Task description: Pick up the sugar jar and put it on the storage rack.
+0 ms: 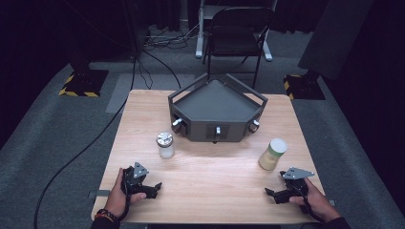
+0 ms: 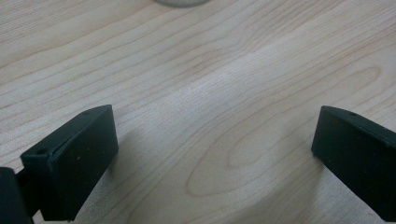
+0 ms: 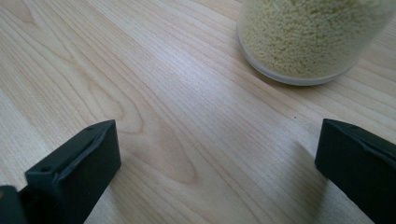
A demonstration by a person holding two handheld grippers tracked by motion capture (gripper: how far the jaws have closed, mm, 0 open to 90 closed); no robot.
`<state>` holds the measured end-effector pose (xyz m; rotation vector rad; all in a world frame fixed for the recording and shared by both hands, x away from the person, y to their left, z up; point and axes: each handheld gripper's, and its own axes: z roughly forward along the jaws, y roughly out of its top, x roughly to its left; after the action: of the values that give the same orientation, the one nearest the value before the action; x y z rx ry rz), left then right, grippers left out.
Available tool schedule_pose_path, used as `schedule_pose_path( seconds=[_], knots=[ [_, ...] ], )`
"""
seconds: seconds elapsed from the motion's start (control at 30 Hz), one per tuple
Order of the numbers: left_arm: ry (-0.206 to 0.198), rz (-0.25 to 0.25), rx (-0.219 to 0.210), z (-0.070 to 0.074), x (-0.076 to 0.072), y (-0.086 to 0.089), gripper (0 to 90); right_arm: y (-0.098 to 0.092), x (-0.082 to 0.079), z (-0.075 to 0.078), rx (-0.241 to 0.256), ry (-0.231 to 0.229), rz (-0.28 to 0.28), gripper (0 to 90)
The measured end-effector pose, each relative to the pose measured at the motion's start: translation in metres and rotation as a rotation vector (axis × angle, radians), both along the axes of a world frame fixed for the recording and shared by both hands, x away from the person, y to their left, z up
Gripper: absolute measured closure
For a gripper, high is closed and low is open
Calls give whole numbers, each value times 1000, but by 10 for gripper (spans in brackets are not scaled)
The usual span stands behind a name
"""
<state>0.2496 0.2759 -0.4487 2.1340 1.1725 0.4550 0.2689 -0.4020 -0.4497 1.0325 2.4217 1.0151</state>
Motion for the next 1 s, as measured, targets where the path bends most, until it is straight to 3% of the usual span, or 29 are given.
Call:
schedule_pose_path(
  seconds=[0.8, 1.0],
  knots=[
    [-2, -1, 0, 0, -1, -1, 0, -1, 1, 0, -1, 0, 1, 0],
    [-8, 9, 18, 2, -3, -7, 11, -1, 1, 0, -1, 1, 0, 0]
  ],
)
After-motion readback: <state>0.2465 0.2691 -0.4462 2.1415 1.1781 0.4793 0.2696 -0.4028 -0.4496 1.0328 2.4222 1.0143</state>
